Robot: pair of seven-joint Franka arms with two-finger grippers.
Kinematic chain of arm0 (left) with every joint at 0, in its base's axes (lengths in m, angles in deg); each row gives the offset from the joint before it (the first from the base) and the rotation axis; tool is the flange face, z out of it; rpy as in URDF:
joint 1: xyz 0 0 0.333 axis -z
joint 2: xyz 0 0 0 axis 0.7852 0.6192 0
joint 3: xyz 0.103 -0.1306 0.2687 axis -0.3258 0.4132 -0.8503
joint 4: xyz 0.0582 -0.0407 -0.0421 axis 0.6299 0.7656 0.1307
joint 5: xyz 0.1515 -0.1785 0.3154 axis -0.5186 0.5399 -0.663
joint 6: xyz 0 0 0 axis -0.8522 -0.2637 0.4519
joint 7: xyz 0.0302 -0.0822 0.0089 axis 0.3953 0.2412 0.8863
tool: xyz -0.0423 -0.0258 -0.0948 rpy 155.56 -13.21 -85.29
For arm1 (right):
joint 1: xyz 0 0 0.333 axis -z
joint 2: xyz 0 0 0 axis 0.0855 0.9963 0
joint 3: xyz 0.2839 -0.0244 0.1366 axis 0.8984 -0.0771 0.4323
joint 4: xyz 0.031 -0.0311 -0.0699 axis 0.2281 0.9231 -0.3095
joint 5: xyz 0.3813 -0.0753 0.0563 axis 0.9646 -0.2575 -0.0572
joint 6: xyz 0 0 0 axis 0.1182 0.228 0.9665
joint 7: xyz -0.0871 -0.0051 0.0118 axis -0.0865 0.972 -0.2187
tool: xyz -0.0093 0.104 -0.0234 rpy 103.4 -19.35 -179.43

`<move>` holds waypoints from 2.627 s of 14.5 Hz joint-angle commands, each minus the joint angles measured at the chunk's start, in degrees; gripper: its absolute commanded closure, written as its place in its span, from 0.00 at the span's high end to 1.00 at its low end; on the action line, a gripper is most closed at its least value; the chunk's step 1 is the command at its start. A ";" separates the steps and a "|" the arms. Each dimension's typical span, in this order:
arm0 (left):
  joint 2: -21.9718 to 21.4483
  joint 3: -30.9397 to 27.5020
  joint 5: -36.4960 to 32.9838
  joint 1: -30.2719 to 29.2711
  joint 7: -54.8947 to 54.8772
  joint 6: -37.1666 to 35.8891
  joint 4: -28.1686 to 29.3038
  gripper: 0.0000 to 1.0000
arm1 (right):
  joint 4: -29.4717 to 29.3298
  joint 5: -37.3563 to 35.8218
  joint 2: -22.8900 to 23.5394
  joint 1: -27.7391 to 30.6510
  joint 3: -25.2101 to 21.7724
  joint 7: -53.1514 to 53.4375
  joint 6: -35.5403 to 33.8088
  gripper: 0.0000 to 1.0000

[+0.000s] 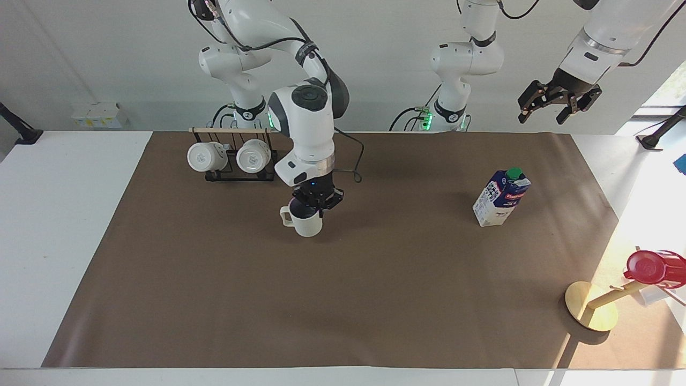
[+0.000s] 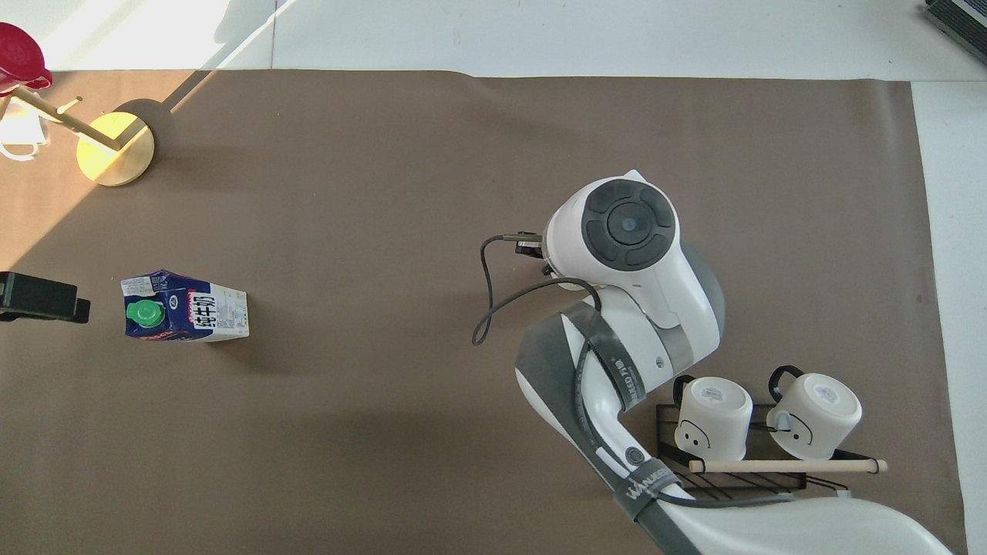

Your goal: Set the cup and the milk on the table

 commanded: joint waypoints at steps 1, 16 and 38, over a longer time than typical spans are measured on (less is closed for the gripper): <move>-0.09 0.38 -0.74 -1.52 0.45 -0.36 -1.13 1.00 | -10.25 -2.16 6.90 -3.64 -0.23 7.90 -4.74 0.00; -5.01 1.00 -0.92 -0.91 2.82 7.89 11.42 1.00 | -18.45 -1.82 15.09 -14.20 -0.05 15.39 -5.46 0.00; -4.22 1.35 -2.59 0.15 -8.60 37.51 33.58 1.00 | -7.49 -1.46 -1.75 -5.43 -0.67 16.71 -4.32 1.00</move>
